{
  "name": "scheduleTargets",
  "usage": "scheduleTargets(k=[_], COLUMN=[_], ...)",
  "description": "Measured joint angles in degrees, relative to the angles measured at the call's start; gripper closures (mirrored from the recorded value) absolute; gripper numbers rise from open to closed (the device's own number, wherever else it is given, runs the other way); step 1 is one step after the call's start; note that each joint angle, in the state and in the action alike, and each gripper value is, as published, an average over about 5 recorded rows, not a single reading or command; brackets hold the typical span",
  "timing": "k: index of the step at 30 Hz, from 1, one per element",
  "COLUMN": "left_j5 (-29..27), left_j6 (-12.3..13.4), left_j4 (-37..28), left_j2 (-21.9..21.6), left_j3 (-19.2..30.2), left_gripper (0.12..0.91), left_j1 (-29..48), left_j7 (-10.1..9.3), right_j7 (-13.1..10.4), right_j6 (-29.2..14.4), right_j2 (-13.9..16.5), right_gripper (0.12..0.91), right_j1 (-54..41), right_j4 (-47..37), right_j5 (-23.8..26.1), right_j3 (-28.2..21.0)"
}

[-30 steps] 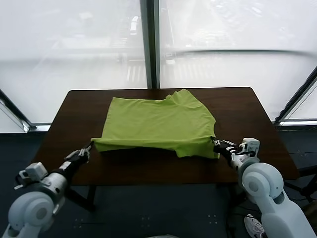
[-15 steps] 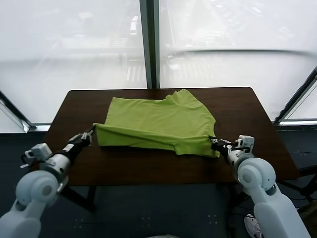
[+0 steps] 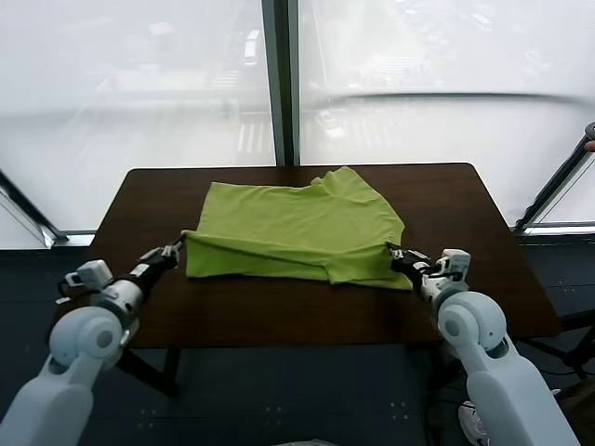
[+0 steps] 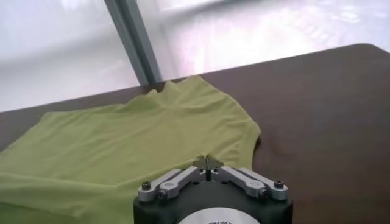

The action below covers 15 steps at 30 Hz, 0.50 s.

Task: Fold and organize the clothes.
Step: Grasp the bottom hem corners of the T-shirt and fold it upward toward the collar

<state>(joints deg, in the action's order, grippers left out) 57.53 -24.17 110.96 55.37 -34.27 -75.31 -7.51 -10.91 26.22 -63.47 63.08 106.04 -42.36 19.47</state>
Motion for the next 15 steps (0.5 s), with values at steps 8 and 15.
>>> scheduleTargets(k=[8, 15], left_j5=[-4.0, -7.8], left_j6=[1.9, 2.5], left_j4=[-3.4, -3.6], left_j2=[0.5, 0.7], left_j3=[1.2, 1.6], left_gripper=[0.882, 0.880], left_j1=[1.7, 1.5], left_j7=[0.81, 1.51], right_j7=[4.6, 5.3], right_j6=[-4.6, -2.3], right_j2=[1.2, 4.1], right_gripper=[0.759, 0.316], right_j1=[3.0, 6.5], right_j4=[1.8, 5.4], right_j5=[6.7, 8.3], right_j3=[1.2, 2.9])
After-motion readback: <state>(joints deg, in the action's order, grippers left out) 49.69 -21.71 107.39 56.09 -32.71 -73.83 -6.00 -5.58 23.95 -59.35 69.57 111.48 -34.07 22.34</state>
